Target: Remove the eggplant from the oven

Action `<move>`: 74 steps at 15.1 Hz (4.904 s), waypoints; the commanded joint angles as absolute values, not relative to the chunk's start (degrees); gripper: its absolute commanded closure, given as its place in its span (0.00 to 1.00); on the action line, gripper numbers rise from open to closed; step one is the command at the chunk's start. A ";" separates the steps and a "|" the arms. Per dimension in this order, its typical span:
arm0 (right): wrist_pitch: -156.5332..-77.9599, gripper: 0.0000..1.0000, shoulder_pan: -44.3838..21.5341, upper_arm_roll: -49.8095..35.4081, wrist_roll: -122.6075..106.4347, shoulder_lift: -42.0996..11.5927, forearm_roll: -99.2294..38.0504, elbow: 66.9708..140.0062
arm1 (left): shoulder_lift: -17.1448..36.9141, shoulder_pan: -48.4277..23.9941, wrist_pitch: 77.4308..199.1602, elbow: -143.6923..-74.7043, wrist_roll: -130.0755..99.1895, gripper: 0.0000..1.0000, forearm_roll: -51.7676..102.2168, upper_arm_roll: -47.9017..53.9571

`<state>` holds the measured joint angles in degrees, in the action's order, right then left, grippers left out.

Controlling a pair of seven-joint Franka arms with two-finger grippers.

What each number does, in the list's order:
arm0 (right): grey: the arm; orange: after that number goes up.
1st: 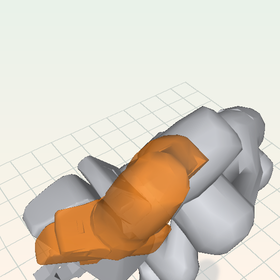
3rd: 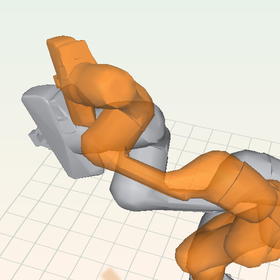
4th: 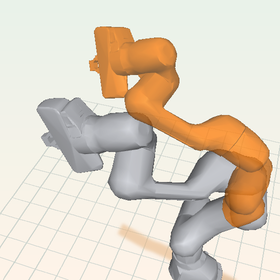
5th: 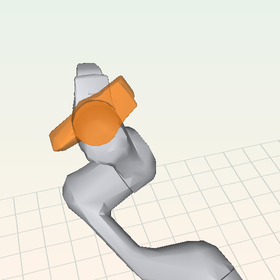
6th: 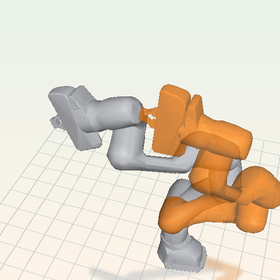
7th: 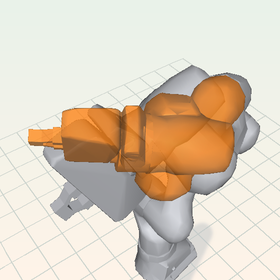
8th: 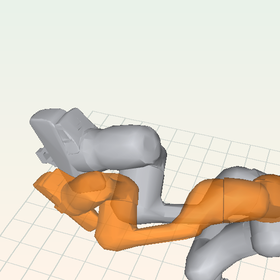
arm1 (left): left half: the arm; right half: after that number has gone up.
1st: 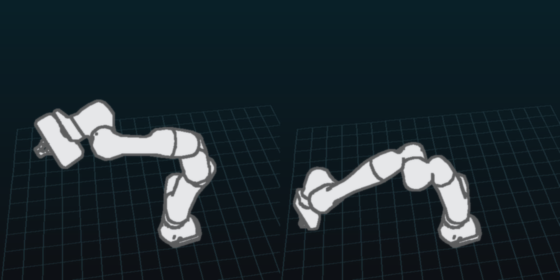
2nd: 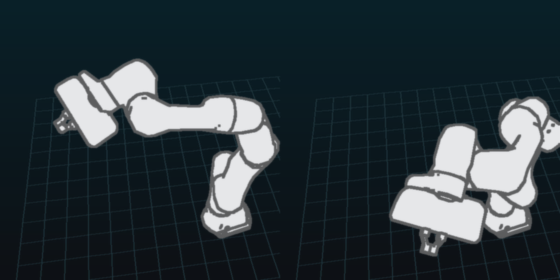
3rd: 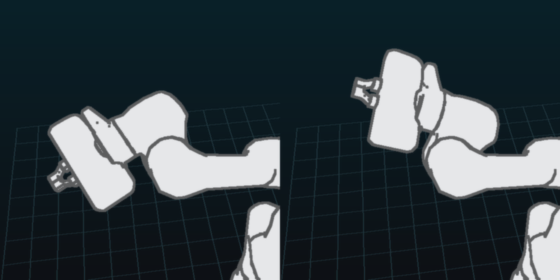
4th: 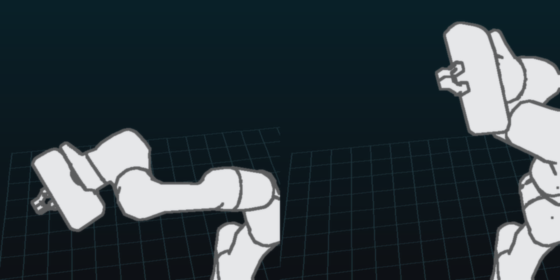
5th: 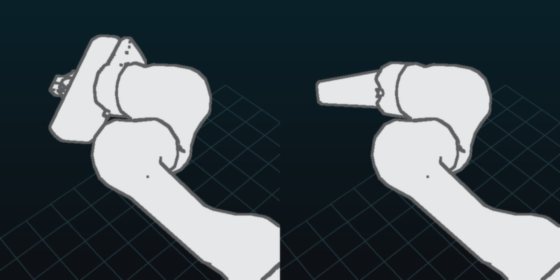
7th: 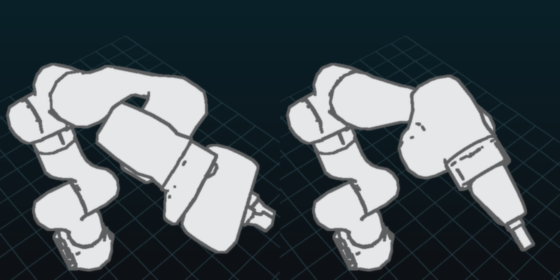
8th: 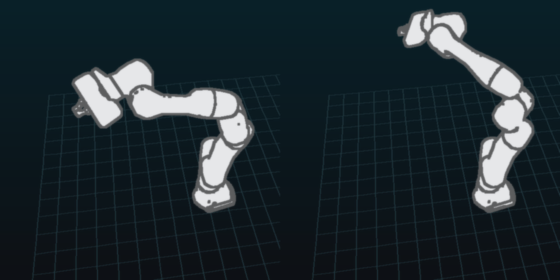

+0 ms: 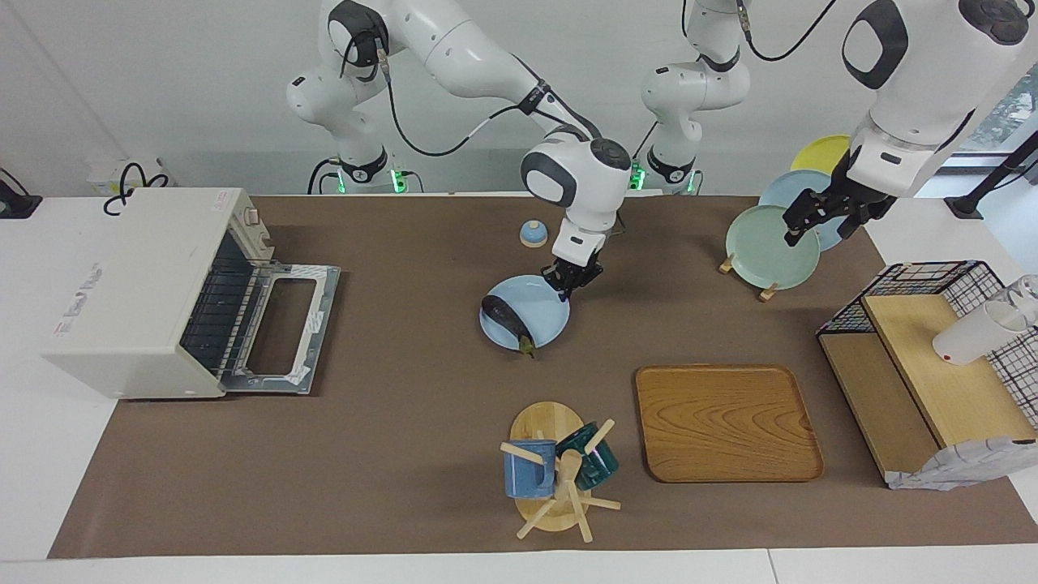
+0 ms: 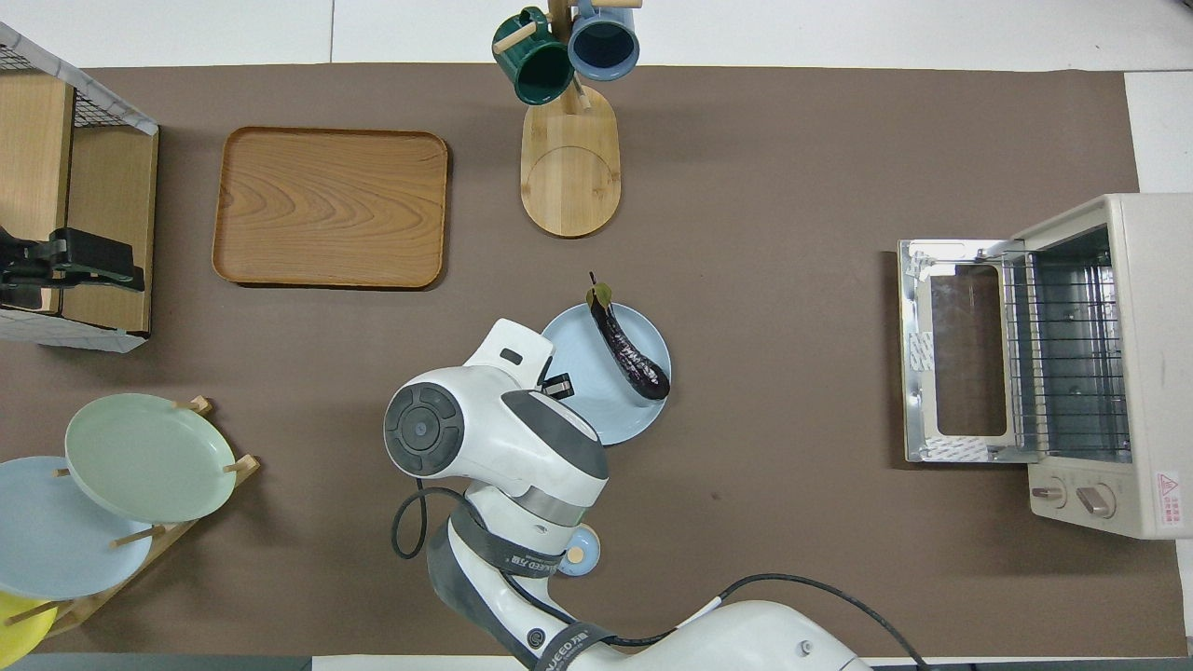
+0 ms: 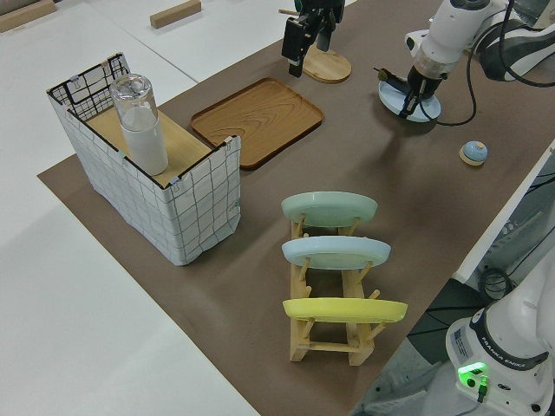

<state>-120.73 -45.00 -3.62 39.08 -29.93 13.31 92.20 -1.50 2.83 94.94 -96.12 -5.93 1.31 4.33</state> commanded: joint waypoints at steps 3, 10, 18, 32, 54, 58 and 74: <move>-121.38 0.58 -44.21 -3.87 39.38 -28.13 13.44 92.21 | -2.02 3.43 95.98 -96.86 -6.42 0.00 0.88 4.83; -102.77 1.00 -31.05 -3.60 25.44 -18.39 14.68 90.70 | -1.32 1.59 97.11 -96.94 -14.57 0.00 1.05 5.18; -111.50 1.00 -17.59 -3.43 24.09 -8.98 15.38 115.19 | -0.88 -13.86 105.27 -104.66 -48.10 0.00 1.49 5.27; -127.70 1.00 -6.68 -3.43 16.08 -8.26 22.67 126.83 | 17.38 -34.36 128.06 -103.11 -96.84 0.00 2.29 5.01; -125.26 1.00 -1.85 -3.51 5.64 -9.14 29.97 123.06 | 25.93 -39.37 131.92 -101.43 -107.58 0.23 0.44 4.83; -119.90 1.00 -0.97 -3.69 4.22 -7.48 27.87 119.89 | 25.93 -39.37 132.01 -101.43 -107.49 0.26 0.44 4.83; -107.41 1.00 6.15 -3.34 -9.48 -1.06 22.42 115.05 | 21.28 -34.03 127.45 -100.81 -99.43 1.00 -1.23 4.92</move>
